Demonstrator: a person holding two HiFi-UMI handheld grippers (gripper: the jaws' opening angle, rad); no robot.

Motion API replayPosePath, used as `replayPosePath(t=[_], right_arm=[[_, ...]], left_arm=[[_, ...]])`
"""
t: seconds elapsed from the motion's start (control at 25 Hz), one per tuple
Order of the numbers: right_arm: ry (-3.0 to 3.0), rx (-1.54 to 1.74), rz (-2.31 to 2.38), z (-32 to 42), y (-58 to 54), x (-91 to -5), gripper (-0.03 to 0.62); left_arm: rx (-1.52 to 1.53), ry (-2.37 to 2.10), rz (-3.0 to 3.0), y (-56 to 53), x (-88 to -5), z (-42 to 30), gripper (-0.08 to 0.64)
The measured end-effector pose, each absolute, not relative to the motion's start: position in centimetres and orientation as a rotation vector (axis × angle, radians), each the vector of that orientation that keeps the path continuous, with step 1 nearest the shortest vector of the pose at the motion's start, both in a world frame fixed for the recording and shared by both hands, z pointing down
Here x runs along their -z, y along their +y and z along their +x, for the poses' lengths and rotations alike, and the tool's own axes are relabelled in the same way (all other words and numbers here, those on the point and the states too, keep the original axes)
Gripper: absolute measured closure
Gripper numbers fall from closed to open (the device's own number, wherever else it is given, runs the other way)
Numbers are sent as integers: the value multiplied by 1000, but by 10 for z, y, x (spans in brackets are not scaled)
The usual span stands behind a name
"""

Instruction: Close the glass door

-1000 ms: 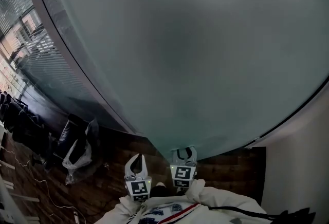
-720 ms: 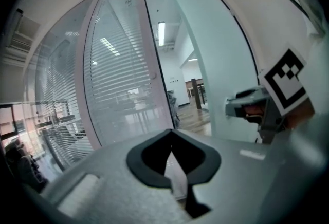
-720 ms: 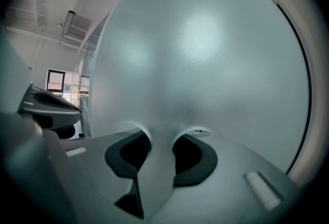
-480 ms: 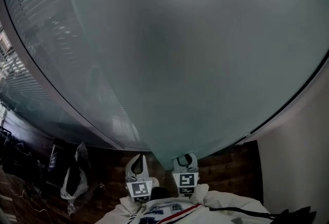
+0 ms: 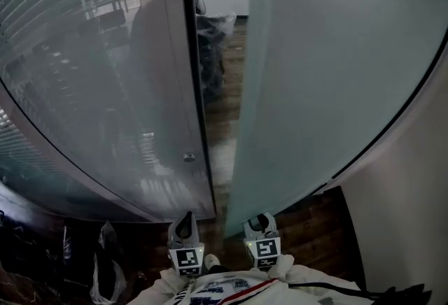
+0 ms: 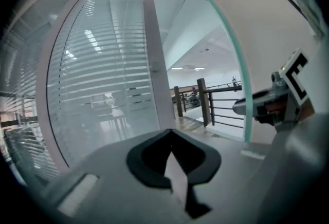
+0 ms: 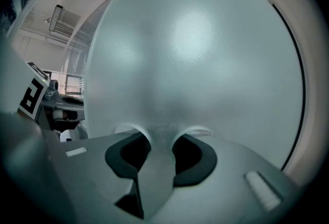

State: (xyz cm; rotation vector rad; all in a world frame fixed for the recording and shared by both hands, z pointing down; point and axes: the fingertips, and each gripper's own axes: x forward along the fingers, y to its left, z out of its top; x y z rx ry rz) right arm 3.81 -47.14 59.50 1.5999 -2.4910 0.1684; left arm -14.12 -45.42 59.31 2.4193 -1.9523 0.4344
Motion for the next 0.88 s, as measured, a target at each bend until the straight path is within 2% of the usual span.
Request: replayPosePath(t=[0.52, 0.88], right_arm=[[-2449, -184, 1698, 41, -515, -595, 472], [-2461, -149, 1695, 17, -537, -580, 471]], left_arm=[[-434, -1838, 2515, -491, -594, -151, 558], [-441, -1807, 2509, -500, -594, -155, 558]])
